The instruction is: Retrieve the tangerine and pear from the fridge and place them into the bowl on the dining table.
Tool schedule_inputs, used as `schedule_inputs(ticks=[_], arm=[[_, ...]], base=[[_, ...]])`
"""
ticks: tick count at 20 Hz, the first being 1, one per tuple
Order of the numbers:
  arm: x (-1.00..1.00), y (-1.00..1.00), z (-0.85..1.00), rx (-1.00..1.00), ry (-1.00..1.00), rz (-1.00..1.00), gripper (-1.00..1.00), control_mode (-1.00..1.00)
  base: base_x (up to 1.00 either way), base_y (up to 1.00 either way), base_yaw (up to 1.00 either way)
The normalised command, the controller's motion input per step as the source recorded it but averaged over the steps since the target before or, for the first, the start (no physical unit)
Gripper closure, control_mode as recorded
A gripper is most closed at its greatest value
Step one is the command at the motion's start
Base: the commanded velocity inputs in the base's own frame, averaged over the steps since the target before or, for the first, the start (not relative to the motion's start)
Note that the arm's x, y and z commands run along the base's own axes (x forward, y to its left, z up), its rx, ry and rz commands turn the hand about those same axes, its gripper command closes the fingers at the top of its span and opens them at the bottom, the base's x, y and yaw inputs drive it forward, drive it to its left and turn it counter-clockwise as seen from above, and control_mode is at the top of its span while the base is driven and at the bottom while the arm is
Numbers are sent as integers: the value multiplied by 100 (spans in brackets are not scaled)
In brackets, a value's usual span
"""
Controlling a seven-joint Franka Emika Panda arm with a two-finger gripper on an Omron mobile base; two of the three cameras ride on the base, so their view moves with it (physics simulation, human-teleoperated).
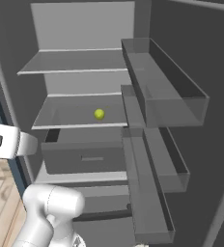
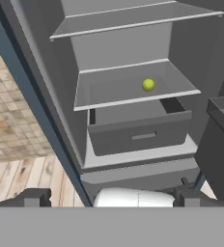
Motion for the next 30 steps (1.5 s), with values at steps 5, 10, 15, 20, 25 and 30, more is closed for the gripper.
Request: schedule_inputs(ticks=[5, 10, 15, 20, 25, 30], arm=[[0, 0, 0, 0, 0, 0, -100, 100], [0, 0, 0, 0, 0, 0, -100, 100], [0, 0, 0, 0, 0, 0, -100, 100], [0, 0, 0, 0, 0, 0, -100, 100], [0, 0, 0, 0, 0, 0, -100, 100], [0, 0, 0, 0, 0, 0, -100, 100]], base=[[61, 7, 3], [49, 0, 3], [11, 0, 0], [0, 1, 0], [-7, 16, 0], [-8, 26, 0]])
